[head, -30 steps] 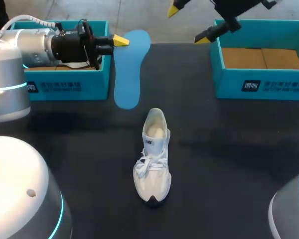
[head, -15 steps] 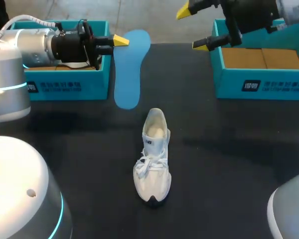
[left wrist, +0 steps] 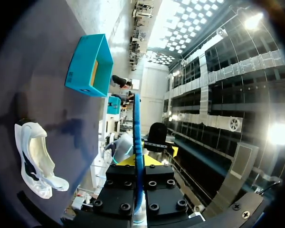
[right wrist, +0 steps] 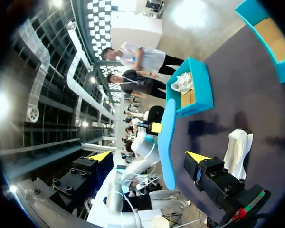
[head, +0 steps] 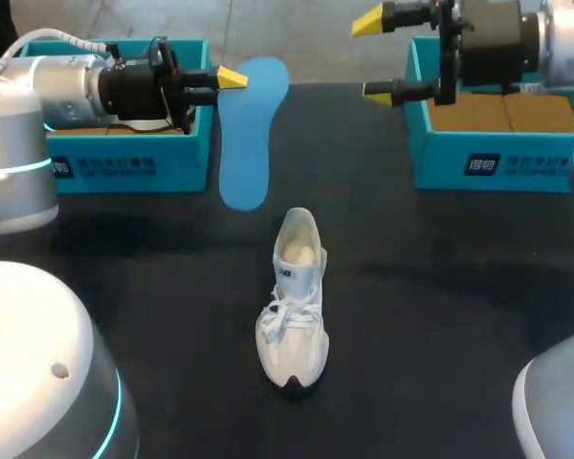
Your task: Take the shoe out of the shoebox, open the shoe tongue, remove and reinsert the insole, then place the shoe into the shoebox
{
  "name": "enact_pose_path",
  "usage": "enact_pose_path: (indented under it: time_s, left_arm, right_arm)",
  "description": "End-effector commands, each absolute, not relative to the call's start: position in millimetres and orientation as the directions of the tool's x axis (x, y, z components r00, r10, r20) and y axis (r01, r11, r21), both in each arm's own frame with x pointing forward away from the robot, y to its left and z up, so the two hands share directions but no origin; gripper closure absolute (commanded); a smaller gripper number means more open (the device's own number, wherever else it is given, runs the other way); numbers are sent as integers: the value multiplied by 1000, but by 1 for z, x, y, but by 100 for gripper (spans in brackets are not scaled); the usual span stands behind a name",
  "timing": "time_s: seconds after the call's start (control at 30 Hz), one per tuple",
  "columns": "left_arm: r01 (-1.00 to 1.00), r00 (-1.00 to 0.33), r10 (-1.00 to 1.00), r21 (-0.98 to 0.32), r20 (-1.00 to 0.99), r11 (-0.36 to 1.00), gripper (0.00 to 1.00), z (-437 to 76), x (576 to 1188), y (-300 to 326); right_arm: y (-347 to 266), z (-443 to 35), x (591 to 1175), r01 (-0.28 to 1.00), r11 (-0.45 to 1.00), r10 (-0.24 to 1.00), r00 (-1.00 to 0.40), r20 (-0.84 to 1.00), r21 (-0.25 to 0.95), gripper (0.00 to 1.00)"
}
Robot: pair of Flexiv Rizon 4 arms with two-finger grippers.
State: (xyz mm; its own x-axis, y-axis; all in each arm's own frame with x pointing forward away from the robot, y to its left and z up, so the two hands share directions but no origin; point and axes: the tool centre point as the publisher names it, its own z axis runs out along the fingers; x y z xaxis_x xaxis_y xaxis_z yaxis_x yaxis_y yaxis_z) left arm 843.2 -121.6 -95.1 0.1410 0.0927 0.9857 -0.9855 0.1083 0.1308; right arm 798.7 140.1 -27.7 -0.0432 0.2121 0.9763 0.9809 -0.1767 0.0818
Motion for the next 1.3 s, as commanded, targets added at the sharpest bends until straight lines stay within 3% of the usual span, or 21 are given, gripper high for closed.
enact_pose_path:
  time_s: [0.03, 0.33, 0.93, 1.3]
  left_arm:
    - [-986, 141, 90, 131, 986, 107, 100, -95, 843, -121]
    - [-986, 141, 90, 131, 986, 107, 100, -95, 843, -121]
    - [-986, 141, 90, 131, 986, 107, 100, -95, 843, -121]
    - [-910, -400, 102, -408, 911, 77, 100, -74, 848, -119]
  right_arm:
    - [142, -38, 802, 980, -183, 147, -48, 988, 74, 0]
    - [139, -48, 804, 974, -214, 90, -57, 994, 75, 0]
    - [139, -48, 804, 970, -229, 92, -56, 994, 76, 0]
    - [139, -48, 804, 970, -229, 92, -56, 994, 76, 0]
